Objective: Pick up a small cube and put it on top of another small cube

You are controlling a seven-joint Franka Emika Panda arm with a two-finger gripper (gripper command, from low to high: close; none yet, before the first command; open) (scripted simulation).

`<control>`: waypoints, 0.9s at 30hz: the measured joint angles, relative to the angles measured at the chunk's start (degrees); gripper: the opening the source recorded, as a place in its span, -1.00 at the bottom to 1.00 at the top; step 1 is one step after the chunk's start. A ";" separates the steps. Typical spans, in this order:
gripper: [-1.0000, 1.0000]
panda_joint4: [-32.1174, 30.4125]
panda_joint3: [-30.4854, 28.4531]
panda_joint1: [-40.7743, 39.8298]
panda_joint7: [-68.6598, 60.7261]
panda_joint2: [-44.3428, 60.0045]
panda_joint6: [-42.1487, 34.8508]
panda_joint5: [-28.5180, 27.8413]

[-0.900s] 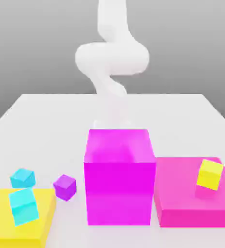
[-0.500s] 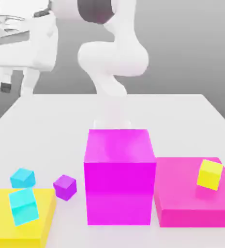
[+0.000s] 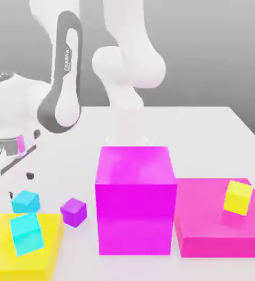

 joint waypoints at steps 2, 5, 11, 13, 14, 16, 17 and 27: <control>0.00 0.72 1.26 -1.06 -0.64 4.16 3.37 0.89; -1.00 0.98 1.65 -1.39 -0.85 5.61 4.57 1.15; -1.00 0.73 1.42 -1.24 -0.52 4.29 3.58 0.79; -1.00 0.06 0.60 -0.66 0.28 0.66 0.64 -0.23; -1.00 -0.31 0.24 -0.47 0.81 -1.33 -0.98 -0.94; -1.00 -1.08 -0.38 -0.20 1.89 -5.42 -4.28 -2.47; -1.00 -1.84 0.37 0.27 2.72 -7.47 -5.56 -3.10; -1.00 -10.80 8.26 10.90 8.59 -22.35 -11.46 -2.69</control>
